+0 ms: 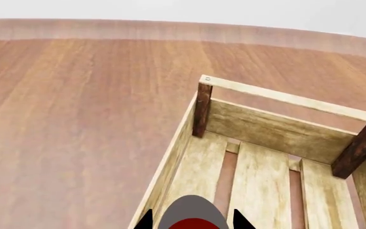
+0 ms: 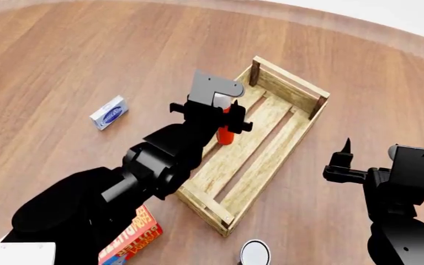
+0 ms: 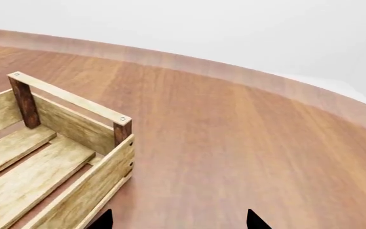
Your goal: Pick up the ketchup, and put it in the wooden tray.
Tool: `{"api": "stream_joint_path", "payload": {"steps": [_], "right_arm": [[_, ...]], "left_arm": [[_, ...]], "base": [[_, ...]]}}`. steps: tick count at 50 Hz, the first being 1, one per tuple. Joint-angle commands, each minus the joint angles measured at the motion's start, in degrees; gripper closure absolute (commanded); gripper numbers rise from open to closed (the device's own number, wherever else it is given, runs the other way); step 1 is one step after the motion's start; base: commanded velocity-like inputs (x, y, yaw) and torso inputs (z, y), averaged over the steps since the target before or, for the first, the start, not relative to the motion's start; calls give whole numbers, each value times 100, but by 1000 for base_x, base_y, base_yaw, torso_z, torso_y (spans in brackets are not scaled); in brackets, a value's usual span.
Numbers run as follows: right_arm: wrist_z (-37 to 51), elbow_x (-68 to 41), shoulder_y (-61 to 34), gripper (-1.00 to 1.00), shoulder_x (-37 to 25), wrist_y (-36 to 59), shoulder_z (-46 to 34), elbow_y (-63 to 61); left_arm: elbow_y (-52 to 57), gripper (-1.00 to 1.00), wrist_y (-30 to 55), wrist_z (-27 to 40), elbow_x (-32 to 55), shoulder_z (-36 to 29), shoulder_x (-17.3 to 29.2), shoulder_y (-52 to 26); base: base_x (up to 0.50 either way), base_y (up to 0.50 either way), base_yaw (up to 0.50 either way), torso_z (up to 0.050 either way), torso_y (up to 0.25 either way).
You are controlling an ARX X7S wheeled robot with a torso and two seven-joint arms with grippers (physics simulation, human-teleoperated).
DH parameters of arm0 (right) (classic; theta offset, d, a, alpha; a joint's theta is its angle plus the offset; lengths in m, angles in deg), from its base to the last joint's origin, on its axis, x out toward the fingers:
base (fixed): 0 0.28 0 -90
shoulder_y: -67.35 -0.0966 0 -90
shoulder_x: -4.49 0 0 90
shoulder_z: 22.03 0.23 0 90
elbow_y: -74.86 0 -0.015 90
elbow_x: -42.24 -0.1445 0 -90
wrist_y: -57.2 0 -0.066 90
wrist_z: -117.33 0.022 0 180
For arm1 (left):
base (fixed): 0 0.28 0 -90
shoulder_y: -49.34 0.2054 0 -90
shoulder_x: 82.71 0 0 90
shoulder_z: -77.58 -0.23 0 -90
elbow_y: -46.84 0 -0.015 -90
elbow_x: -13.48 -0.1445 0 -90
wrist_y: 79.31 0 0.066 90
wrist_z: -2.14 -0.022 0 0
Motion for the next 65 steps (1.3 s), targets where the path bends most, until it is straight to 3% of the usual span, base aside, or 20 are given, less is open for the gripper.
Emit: {"api": "stream_joint_path", "payload": {"steps": [1, 19, 20, 65], "right_arm": [[44, -9, -2, -100, 5, 13, 8, -3], [75, -32, -1, -100, 6, 6, 13, 0], [77, -32, 0, -100, 6, 5, 12, 0], [45, -13, 22, -100, -32, -196, -47, 39]], "left_arm": [[37, 100, -44, -7, 54, 18, -13, 98], [66, 100, 8, 3, -75, 24, -13, 220], [65, -100, 12, 0, -76, 26, -13, 220], [100, -100, -17, -303, 72, 15, -13, 20]], "base": [[0, 0, 0, 0, 0], [1, 0, 0, 0, 0], [0, 0, -3, 0, 0], [0, 0, 0, 0, 2]]}}
